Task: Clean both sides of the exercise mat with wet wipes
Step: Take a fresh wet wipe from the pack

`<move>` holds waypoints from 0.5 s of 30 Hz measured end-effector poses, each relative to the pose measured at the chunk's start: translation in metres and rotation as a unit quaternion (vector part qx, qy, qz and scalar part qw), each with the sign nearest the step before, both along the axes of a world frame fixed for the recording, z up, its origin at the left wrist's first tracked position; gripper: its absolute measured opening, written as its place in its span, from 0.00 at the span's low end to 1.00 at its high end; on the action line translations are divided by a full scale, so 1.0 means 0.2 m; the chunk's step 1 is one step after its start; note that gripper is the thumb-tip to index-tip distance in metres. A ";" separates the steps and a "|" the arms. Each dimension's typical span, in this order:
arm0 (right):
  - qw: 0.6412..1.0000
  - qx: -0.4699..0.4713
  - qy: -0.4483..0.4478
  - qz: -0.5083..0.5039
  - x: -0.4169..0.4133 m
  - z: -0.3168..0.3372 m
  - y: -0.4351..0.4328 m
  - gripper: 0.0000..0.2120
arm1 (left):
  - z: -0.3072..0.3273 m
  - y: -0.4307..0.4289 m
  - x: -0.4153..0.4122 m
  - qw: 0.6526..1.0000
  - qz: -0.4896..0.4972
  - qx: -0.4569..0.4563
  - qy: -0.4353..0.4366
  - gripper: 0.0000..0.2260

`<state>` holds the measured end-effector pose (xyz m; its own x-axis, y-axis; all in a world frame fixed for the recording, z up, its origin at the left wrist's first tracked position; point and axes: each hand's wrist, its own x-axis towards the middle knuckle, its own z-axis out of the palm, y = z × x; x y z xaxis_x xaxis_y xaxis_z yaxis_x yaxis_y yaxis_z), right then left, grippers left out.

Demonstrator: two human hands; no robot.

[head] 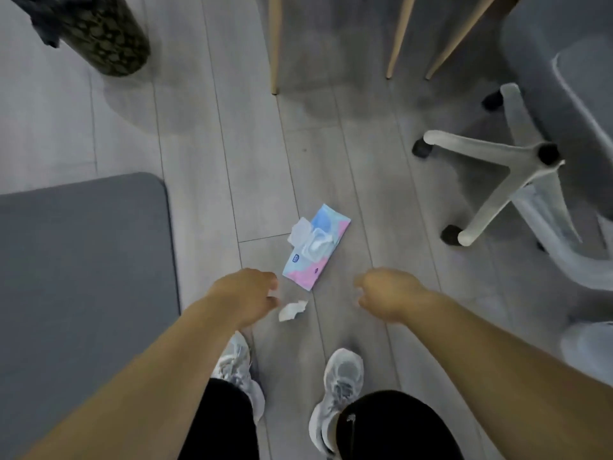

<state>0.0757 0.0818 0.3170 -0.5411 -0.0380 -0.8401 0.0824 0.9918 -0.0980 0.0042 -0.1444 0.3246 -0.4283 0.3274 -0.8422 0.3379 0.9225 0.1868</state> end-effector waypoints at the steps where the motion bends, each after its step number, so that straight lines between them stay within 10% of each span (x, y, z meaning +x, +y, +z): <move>1: 1.000 0.005 -0.001 0.004 -0.02 -0.14 0.01 0.16 | -0.13 0.01 -0.03 1.000 -0.024 -0.005 0.001 0.18; 15: 0.962 0.019 0.268 -0.051 -0.27 -1.38 0.15 0.18 | -1.29 0.32 -0.35 0.979 -0.123 0.104 0.124 0.19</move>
